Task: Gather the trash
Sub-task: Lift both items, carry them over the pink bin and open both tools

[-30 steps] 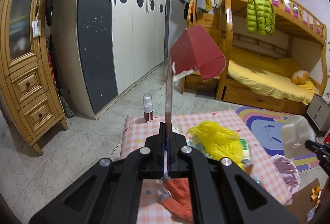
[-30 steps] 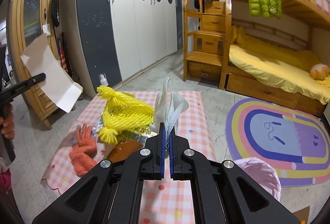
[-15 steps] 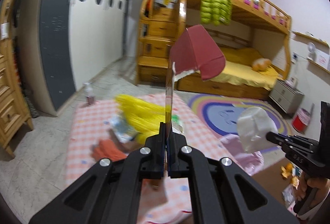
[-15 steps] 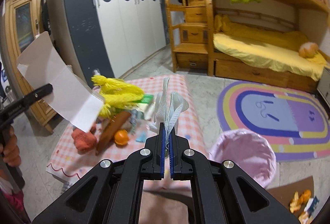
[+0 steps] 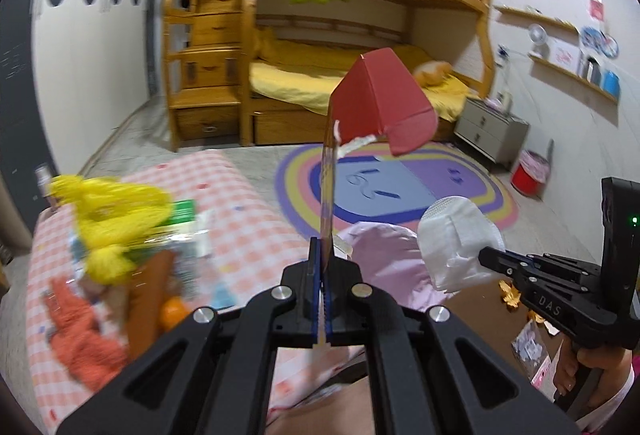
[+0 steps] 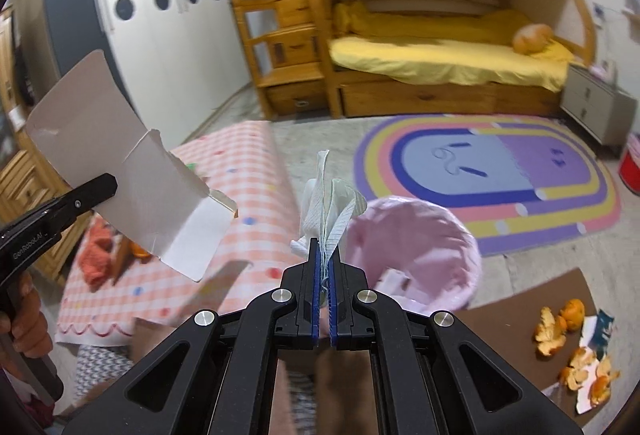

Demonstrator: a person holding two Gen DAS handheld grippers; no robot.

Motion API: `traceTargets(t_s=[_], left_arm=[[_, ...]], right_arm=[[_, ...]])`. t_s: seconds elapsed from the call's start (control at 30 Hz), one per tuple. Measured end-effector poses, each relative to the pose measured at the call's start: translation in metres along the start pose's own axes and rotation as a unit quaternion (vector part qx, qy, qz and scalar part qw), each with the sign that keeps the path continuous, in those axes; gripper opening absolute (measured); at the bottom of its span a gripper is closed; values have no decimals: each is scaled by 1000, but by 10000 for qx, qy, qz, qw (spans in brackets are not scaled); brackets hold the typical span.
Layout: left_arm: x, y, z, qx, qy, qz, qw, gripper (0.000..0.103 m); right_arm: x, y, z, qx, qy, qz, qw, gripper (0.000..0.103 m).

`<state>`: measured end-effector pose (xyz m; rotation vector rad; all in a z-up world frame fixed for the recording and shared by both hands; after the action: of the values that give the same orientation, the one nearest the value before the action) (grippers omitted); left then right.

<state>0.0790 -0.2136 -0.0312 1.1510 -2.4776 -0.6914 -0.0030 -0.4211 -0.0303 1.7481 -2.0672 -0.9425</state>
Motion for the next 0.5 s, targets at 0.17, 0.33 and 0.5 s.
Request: traceTargets(t_s=[0.17,0.33,0.5], left_arm=[[33,-50,-1,-221,-336,110,9991,0],[53,-94,0,-446,-536,273,9972,0],[70,-126,-3,-560,-654,422,9954,0]], right_arm=[[35,-24,10,-203,-257,272,9991,3],[62,-48,17,-383,-433,443,9973,3],[86,-72,18,-519,-593,553,9953,3]])
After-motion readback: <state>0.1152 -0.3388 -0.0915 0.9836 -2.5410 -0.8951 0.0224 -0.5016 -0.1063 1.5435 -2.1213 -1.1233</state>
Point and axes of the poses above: each gripper's, at about its wrist camera, not at the fingertips, and y roughly against the way its jaws point, x to its right, z to its underside, the point moved 5 cm from there along -y, roughly the way its jaws point, and after that the axes turned 2 degrees about x, right-handed, at the moved point
